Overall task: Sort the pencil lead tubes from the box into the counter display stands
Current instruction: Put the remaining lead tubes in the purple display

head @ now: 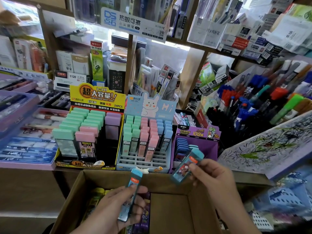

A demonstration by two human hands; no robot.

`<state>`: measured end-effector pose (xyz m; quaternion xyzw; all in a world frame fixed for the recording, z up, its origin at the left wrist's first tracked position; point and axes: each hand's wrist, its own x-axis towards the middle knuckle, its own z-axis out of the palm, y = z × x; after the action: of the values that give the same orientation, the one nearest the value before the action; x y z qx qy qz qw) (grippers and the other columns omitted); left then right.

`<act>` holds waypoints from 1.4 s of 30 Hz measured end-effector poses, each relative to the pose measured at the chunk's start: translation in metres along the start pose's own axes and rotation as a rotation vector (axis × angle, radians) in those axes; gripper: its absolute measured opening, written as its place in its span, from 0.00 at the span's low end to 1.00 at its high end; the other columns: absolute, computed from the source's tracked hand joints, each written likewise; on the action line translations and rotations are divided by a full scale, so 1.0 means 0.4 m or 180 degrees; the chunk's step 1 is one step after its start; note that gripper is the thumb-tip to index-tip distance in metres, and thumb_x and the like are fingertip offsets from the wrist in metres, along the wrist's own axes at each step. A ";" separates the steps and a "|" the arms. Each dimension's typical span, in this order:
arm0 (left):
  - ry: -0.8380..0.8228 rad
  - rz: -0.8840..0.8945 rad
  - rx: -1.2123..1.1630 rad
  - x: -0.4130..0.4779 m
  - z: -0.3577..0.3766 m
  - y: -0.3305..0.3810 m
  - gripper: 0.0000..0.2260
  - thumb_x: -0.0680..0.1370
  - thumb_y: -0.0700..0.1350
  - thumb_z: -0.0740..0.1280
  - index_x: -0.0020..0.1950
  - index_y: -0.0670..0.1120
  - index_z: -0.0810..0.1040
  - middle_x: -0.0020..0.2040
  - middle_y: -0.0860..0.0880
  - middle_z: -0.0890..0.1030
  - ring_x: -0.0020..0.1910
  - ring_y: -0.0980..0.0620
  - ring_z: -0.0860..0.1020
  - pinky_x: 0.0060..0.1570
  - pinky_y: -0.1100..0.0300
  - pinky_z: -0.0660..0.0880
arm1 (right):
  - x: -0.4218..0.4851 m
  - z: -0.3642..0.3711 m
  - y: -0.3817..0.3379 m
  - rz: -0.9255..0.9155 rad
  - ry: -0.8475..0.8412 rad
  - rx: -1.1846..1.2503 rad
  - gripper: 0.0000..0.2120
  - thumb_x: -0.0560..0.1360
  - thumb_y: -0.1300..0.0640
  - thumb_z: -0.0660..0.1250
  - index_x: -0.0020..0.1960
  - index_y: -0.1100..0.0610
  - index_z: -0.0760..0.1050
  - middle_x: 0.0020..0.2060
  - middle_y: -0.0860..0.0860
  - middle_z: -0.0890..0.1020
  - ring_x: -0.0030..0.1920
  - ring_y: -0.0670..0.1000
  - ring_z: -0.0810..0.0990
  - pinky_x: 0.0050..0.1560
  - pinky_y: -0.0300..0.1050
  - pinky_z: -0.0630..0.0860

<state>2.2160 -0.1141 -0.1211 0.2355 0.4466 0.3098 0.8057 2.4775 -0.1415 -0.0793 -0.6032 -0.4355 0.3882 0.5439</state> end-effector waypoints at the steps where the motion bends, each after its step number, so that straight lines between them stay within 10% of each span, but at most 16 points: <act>1: -0.0013 -0.0008 0.0019 -0.002 0.000 0.000 0.14 0.74 0.46 0.71 0.50 0.36 0.87 0.38 0.35 0.81 0.30 0.44 0.78 0.27 0.57 0.76 | 0.006 -0.015 -0.008 -0.0075 0.0068 -0.0053 0.08 0.68 0.53 0.76 0.45 0.53 0.87 0.40 0.58 0.87 0.36 0.52 0.84 0.35 0.39 0.81; 22: 0.0067 0.0069 0.0069 0.001 -0.007 0.002 0.11 0.79 0.42 0.70 0.54 0.35 0.84 0.38 0.37 0.82 0.30 0.45 0.80 0.23 0.60 0.74 | 0.139 -0.044 0.017 -0.0863 0.0432 -0.0959 0.09 0.77 0.64 0.73 0.47 0.51 0.85 0.39 0.46 0.88 0.41 0.46 0.88 0.41 0.33 0.81; 34: -0.0035 0.0195 0.0374 0.008 -0.016 -0.004 0.10 0.79 0.41 0.69 0.55 0.35 0.84 0.40 0.37 0.83 0.32 0.44 0.81 0.27 0.57 0.76 | 0.162 -0.017 0.061 -0.0812 0.0578 -0.2311 0.17 0.78 0.56 0.72 0.32 0.48 0.79 0.27 0.43 0.79 0.27 0.43 0.74 0.28 0.40 0.63; 42: -0.0003 0.0514 0.0604 0.012 -0.020 -0.014 0.09 0.80 0.39 0.69 0.60 0.41 0.81 0.48 0.33 0.86 0.44 0.37 0.86 0.39 0.53 0.82 | 0.117 -0.017 0.048 -0.0889 0.0896 -0.1924 0.07 0.77 0.58 0.74 0.53 0.49 0.83 0.43 0.38 0.84 0.46 0.34 0.81 0.40 0.30 0.78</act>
<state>2.2126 -0.1137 -0.1313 0.3460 0.4531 0.3299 0.7524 2.5007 -0.0999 -0.0975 -0.7190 -0.5296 0.0769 0.4433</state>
